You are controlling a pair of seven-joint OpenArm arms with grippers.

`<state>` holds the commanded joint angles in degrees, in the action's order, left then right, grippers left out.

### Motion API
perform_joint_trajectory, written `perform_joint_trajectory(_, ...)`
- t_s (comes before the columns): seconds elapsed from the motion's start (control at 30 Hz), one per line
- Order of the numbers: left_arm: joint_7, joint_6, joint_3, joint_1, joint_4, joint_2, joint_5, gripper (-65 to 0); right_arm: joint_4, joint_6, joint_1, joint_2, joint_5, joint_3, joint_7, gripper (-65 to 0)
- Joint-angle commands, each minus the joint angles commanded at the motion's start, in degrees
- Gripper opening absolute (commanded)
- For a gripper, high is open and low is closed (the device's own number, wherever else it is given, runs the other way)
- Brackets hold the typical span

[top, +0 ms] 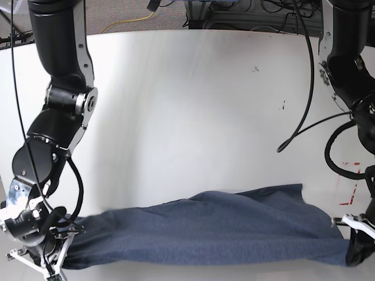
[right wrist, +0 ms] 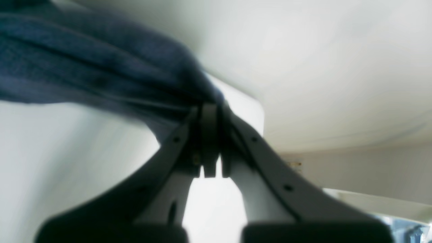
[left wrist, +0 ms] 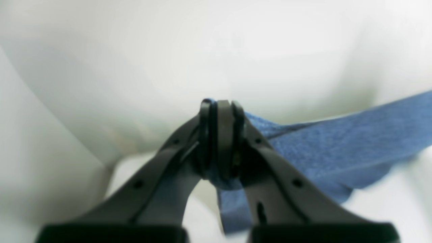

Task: Fold the T-shirt properly
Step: 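Lift the shirt with both grippers and stretch it between them, then lay the stretched shirt flat on the table, print side up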

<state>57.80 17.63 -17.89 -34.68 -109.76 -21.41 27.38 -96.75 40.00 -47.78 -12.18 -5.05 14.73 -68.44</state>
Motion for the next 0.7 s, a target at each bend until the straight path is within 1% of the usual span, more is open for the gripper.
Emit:
perform_joint_trajectory(0.1, 0.0, 0.0, 0.0, 4.9, -1.1, 0.1, 0.0, -63.9, -3.5, 0.00, 5.7, 1.2, 0.0, 1.9, -0.4, -65.0)
perform_joint_trajectory(0.2, 0.0, 0.0, -0.1, 9.9, -2.2, 0.1, 0.1, -63.9, -6.2, 0.00, 10.5, 2.5, 0.1, 3.7, -2.6, -65.0)
perform_joint_trajectory(0.27, 0.0, 0.0, -0.2, 13.4, -2.9, 0.1, 0.1, -63.9, -7.4, 0.00, 13.5, 3.8, 1.7, 5.8, -3.9, -65.0)
perform_joint_trajectory(0.37, 0.0, 0.0, -0.2, 19.5, -3.6, 0.2, 0.9, -64.0, -8.4, 0.00, 18.0, 4.6, 5.6, 8.7, -5.8, -65.0)
perform_joint_trajectory(0.43, 0.0, 0.0, -0.6, 23.7, -3.7, 0.2, 3.2, -64.2, -9.4, 0.00, 21.1, 4.5, 9.2, 10.5, -7.9, -65.0)
perform_joint_trajectory(0.57, 0.0, 0.0, -5.3, 32.2, -3.9, 0.2, 8.6, -64.2, -10.6, 0.00, 26.1, 4.4, 16.5, 13.3, -11.6, -65.0)
perform_joint_trajectory(0.63, 0.0, 0.0, -7.1, 36.7, -3.9, 0.2, 10.5, -64.2, -11.5, 0.00, 28.3, 4.3, 19.5, 14.8, -11.6, -65.0)
perform_joint_trajectory(0.7, 0.0, 0.0, -7.9, 40.4, -4.0, 0.2, 11.8, -64.2, -12.1, 0.00, 30.4, 3.3, 22.2, 15.7, -11.6, -65.0)
